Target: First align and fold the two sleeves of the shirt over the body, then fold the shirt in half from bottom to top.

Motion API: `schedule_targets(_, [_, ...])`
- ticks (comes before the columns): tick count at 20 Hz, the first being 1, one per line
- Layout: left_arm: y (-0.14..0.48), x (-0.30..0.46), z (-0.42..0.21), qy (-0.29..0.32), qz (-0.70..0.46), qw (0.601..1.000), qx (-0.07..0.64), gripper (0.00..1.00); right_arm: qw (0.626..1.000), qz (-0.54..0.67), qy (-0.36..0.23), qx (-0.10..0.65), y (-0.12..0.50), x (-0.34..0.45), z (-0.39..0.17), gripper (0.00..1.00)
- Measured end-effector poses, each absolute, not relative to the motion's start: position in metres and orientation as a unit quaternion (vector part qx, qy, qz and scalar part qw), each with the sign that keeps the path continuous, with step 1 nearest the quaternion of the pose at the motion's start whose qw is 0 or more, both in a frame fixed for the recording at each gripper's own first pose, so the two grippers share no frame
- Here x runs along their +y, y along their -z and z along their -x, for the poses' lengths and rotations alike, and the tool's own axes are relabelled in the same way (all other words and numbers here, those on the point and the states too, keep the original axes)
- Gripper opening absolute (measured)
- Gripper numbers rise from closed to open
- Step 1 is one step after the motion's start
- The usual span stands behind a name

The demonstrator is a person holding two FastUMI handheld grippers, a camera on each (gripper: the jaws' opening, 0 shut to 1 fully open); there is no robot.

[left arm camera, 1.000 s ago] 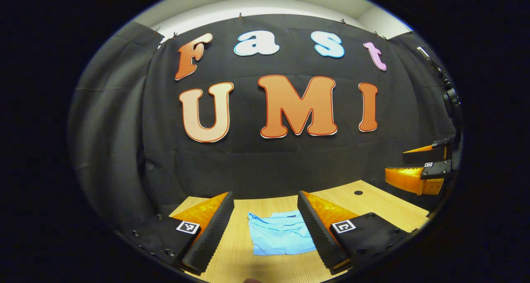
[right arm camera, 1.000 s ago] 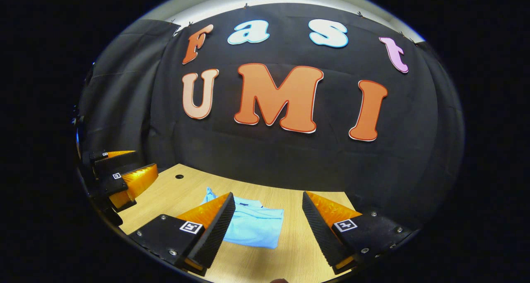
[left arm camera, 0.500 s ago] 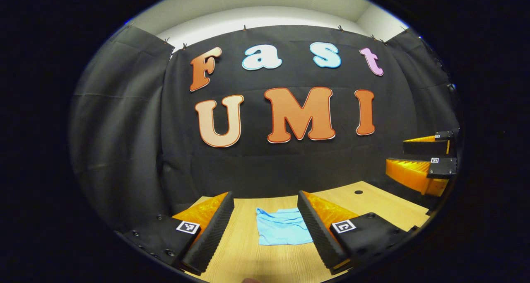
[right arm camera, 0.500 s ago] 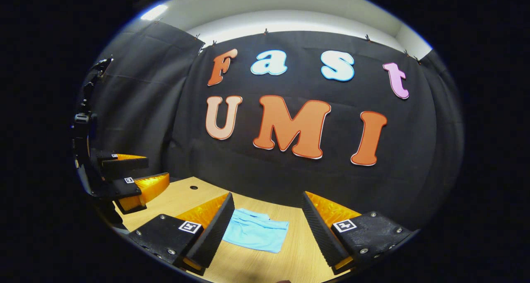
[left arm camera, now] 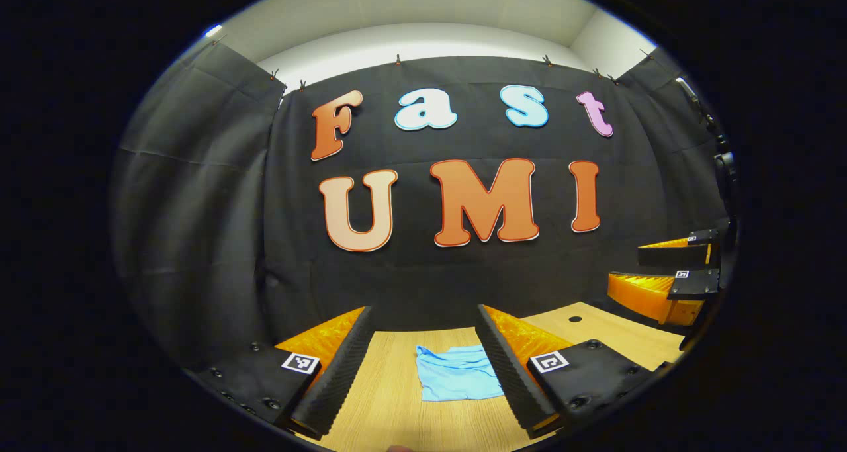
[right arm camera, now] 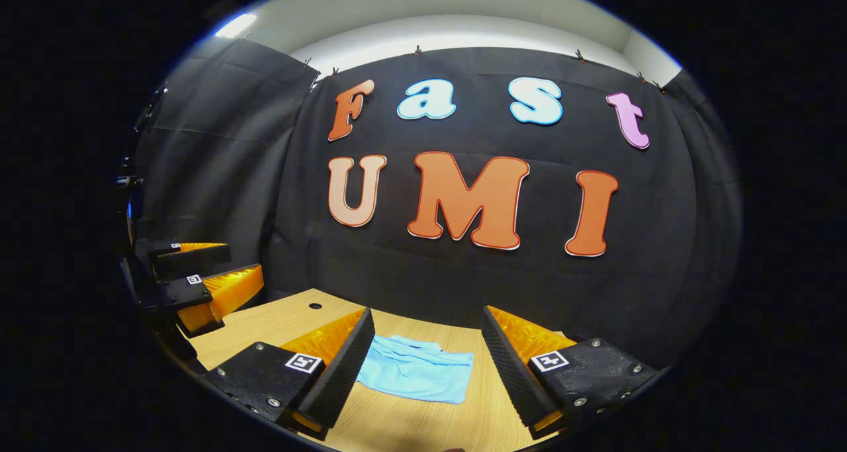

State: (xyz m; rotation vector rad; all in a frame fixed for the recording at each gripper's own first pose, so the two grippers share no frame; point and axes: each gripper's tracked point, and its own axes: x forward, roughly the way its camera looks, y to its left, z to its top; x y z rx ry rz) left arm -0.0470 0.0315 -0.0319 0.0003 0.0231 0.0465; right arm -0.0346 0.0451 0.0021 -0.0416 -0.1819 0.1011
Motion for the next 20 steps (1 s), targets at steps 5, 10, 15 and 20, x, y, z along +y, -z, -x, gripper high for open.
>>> schedule_targets(5, [0.029,0.037,0.026,0.0,0.009,1.0,0.003,0.99,0.995,0.018,-0.042,-0.091,-0.011,0.057,0.024,0.99])
schedule_targets(10, [0.036,0.048,0.008,0.02,-0.004,1.0,-0.003,1.0,0.996,0.014,-0.032,-0.078,-0.007,0.069,0.009,0.99])
schedule_targets(15, [0.058,0.05,-0.025,0.045,-0.004,0.999,0.008,1.0,0.998,-0.002,-0.007,-0.062,-0.002,0.067,-0.005,0.99])
schedule_targets(20, [0.057,0.037,-0.046,0.066,-0.006,0.998,-0.003,1.0,0.998,0.006,0.016,-0.056,0.002,0.054,-0.002,0.99])
